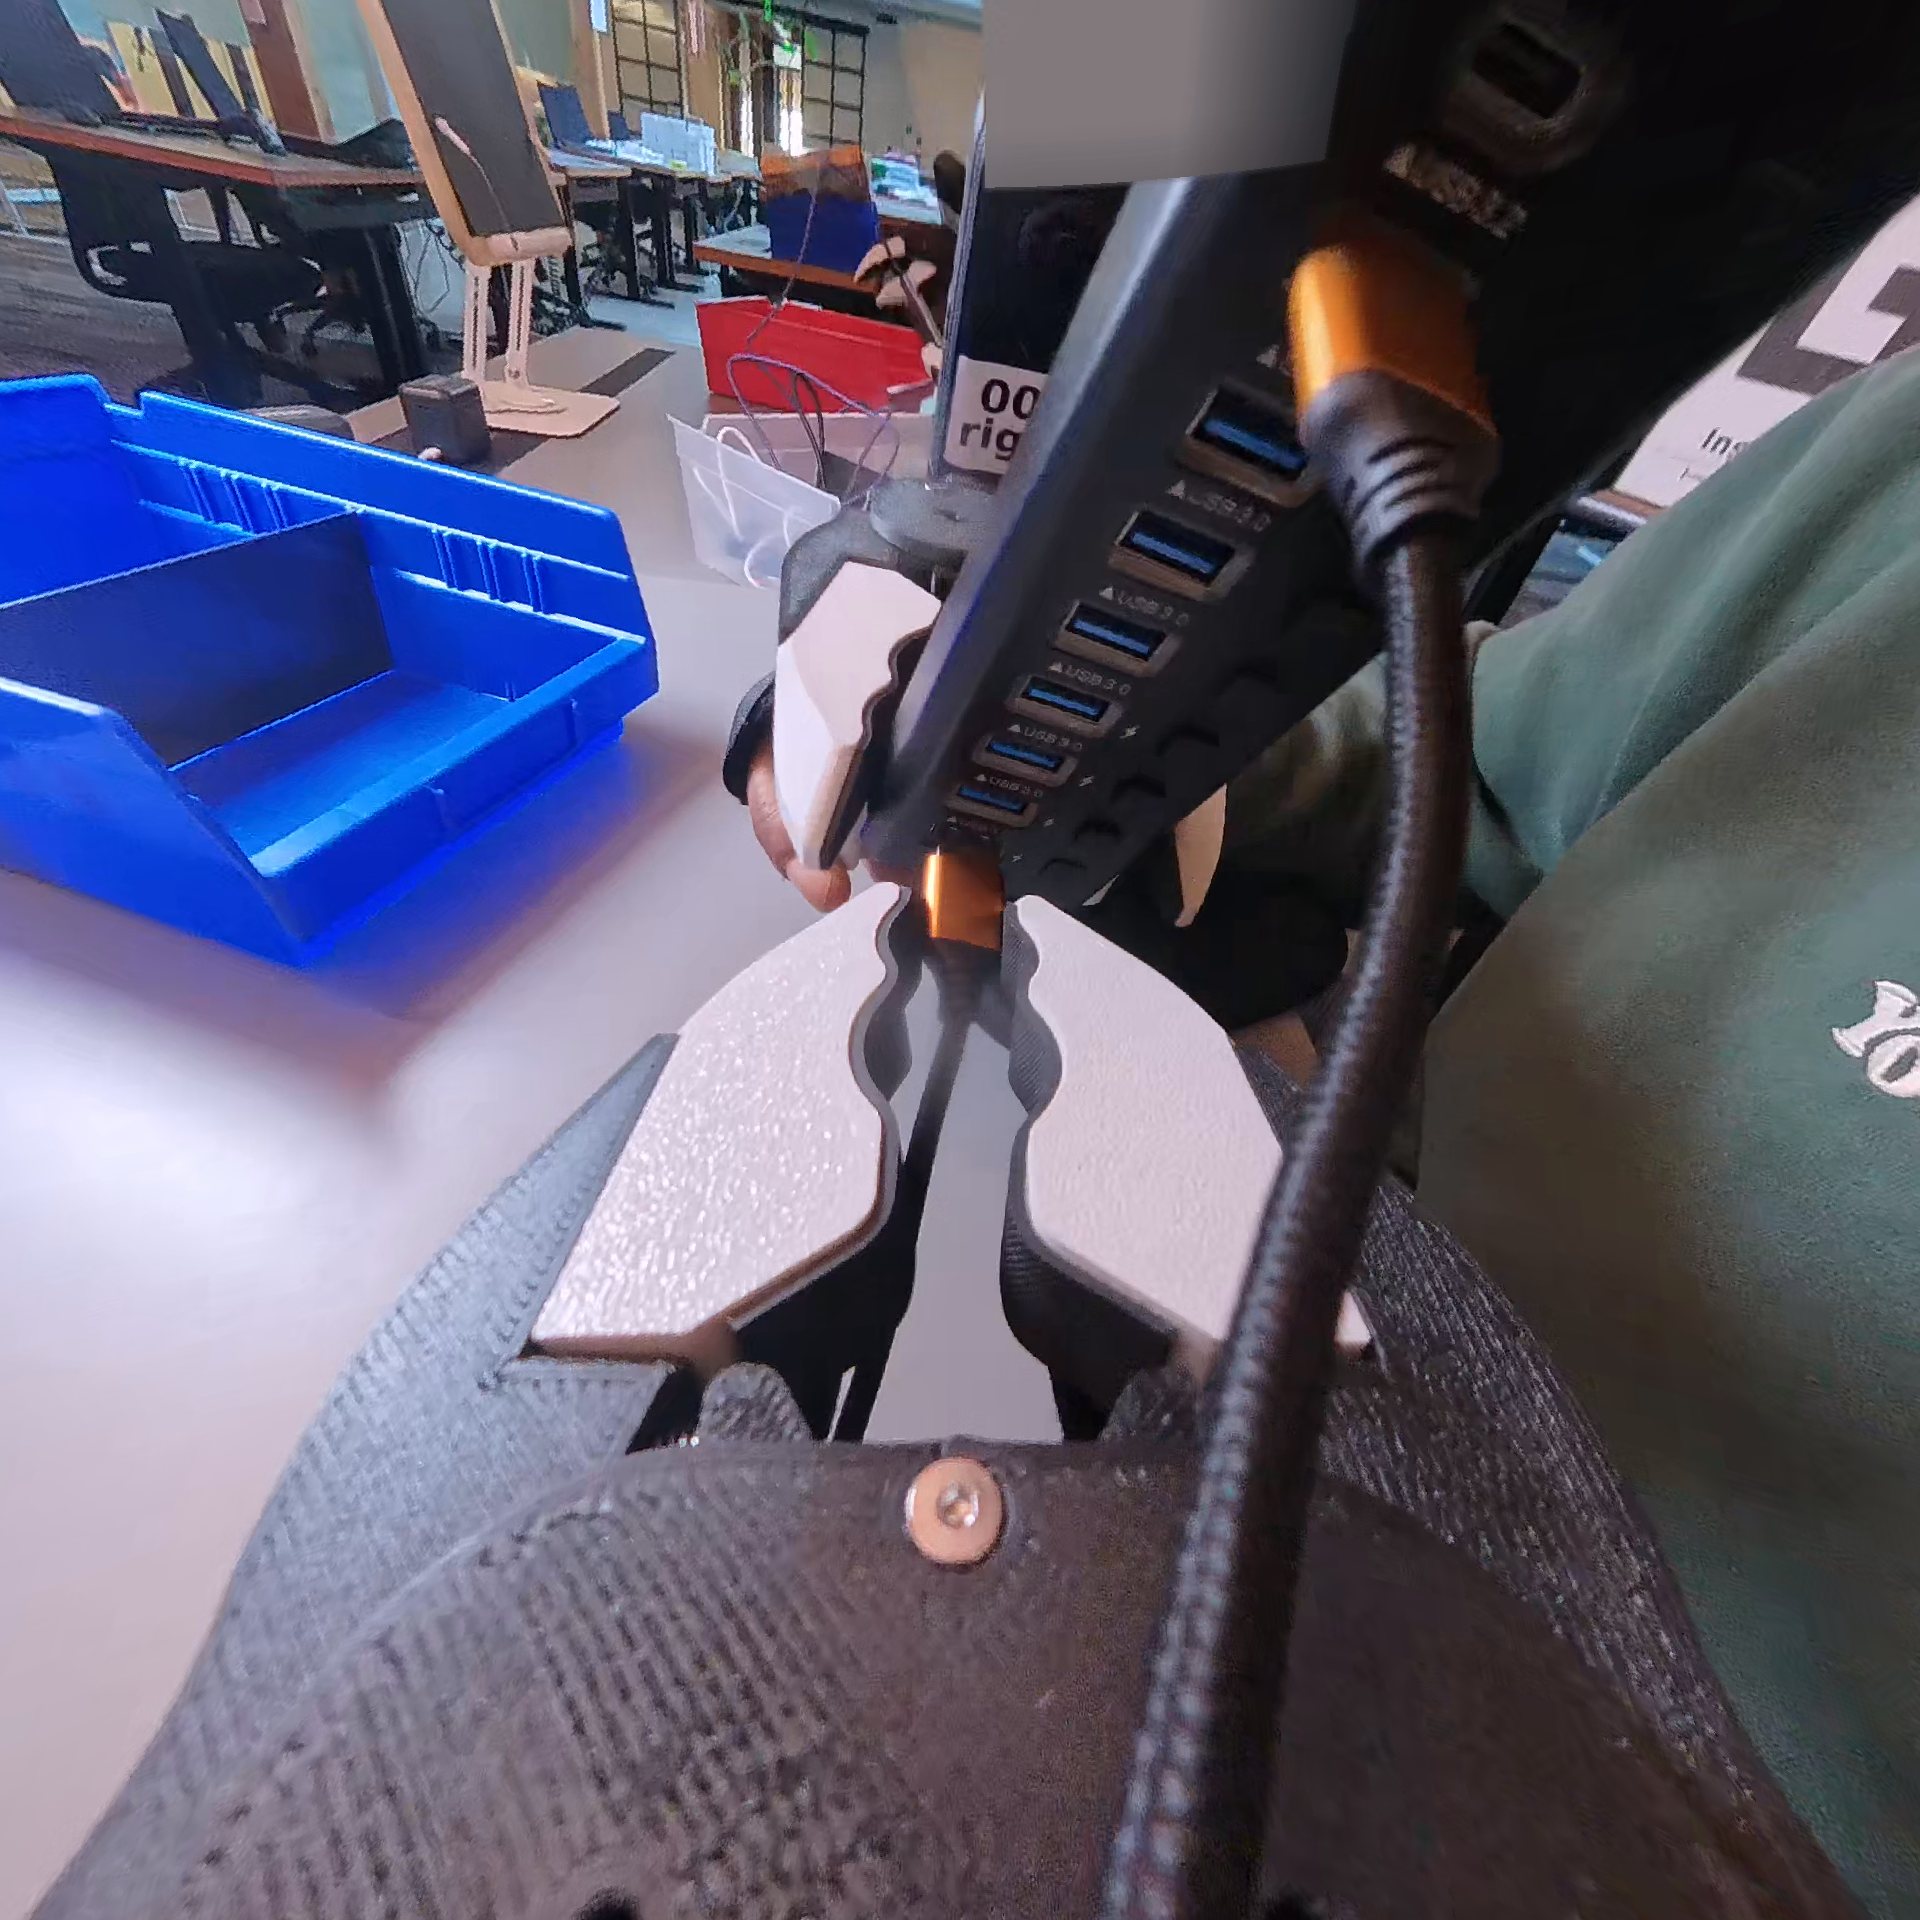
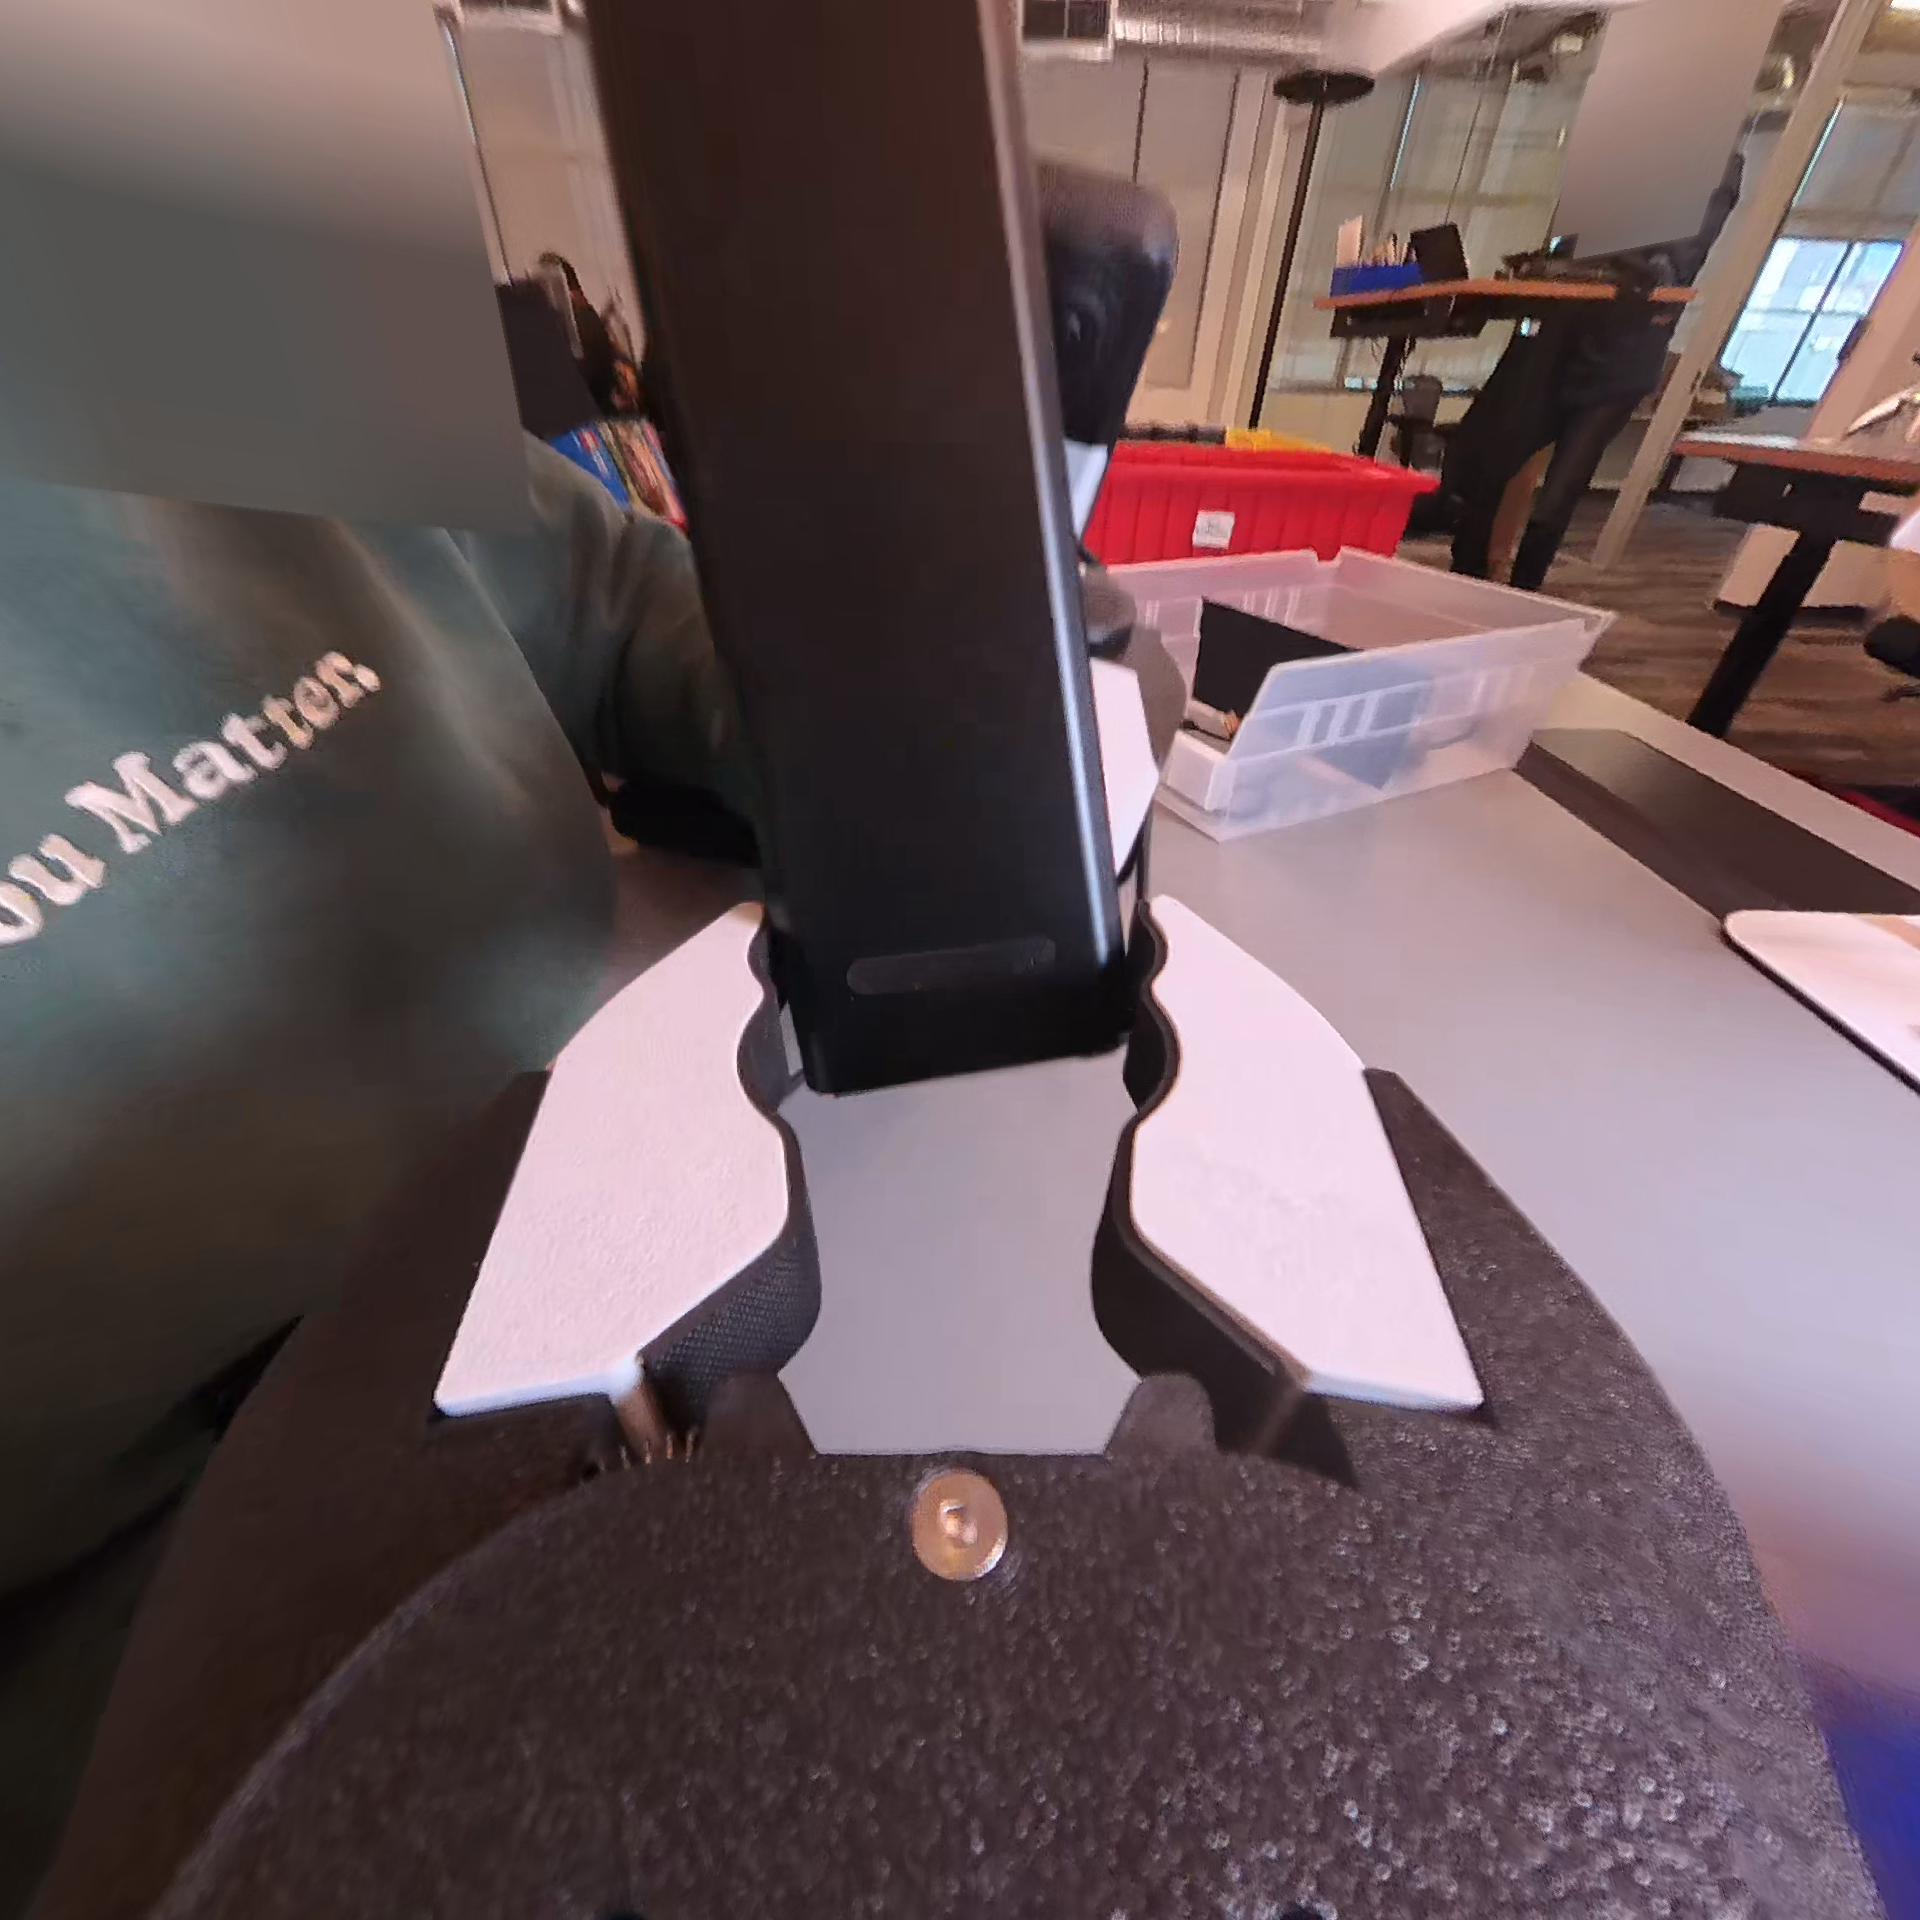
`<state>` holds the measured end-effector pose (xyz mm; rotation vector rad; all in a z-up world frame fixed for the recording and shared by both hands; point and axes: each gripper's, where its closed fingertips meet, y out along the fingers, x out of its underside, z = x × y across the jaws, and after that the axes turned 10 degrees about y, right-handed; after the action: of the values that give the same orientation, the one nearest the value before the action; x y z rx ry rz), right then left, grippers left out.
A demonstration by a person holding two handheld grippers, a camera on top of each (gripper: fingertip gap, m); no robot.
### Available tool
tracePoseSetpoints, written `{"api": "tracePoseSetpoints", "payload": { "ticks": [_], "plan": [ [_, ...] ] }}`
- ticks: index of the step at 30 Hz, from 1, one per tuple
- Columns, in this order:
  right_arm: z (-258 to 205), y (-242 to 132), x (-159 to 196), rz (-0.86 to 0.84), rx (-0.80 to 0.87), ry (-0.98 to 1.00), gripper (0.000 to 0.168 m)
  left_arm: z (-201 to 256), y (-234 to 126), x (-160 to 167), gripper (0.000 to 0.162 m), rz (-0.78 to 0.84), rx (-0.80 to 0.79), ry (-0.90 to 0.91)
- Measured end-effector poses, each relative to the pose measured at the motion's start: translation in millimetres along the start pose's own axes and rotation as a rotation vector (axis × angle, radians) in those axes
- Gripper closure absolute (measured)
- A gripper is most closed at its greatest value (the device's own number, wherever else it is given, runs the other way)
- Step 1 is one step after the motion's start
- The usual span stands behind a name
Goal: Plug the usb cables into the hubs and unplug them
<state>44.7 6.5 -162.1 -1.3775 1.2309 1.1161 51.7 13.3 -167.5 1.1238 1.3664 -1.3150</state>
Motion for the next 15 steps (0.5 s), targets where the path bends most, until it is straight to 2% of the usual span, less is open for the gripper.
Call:
{"api": "tracePoseSetpoints", "payload": {
  "ticks": [10,13,15],
  "plan": [
    [1,5,15,-0.039,-0.006,-0.006,0.106,0,-3,5,0.146,-0.100,-0.011,0.007],
    [-3,8,21,-0.017,-0.070,0.049,0.106,5,-2,7,0.151,-0.140,0.019,-0.002],
    [-8,10,21,0.010,-0.122,0.093,0.106,8,-2,7,0.146,-0.174,0.038,-0.004]
  ]
}}
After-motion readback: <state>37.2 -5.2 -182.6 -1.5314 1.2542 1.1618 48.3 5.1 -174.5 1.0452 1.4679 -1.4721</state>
